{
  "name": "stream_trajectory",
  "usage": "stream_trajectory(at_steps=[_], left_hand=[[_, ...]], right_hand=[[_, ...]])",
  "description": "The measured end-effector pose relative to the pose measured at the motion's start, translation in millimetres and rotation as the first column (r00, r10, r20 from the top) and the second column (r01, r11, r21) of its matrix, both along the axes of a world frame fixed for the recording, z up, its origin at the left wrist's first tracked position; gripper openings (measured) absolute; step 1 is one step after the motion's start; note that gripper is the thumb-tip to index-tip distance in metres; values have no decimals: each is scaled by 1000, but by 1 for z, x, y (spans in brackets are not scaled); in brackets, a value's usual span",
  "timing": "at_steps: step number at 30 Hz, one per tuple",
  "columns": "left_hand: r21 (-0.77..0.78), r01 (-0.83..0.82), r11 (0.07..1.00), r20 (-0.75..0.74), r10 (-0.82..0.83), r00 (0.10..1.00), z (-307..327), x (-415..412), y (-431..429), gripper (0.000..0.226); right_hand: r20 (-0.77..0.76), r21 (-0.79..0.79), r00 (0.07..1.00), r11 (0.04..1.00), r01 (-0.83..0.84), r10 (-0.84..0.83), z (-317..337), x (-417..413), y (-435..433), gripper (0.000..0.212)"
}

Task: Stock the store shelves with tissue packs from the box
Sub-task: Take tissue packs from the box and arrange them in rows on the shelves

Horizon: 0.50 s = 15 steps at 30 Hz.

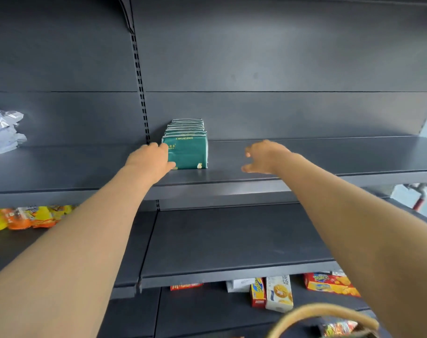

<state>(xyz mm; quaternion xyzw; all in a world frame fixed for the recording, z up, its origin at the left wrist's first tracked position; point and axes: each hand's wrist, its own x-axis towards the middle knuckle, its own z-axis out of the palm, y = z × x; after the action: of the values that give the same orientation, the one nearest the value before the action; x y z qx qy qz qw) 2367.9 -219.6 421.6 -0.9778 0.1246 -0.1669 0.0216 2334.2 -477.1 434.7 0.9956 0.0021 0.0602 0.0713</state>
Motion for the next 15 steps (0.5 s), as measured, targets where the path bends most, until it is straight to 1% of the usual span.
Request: stream_trajectory(at_steps=[3,5,10,13,15], left_hand=[[97,2,995,84,-10,996,19,-34,-22,46],[125,7,992,117,-22,993,27,-58,-41,51],[67,45,997,147,-55,988,25,-122,-104,51],[29,26,999,153,-30,988,8,-165,-146,50],[5,18,1000,131,-19,991,-10,-192,-172,51]], right_hand=[[70,8,997,1000,-23,22,10,-28,-16,59],[107,2,994,1000,-31,31,12,-48,-32,60],[133,-15,990,999,-36,38,5,-108,-90,55],[130,5,989,998,-70,69,-8,-149,-135,51],[122,22,989,996,-84,80,-22,-176,-167,50]])
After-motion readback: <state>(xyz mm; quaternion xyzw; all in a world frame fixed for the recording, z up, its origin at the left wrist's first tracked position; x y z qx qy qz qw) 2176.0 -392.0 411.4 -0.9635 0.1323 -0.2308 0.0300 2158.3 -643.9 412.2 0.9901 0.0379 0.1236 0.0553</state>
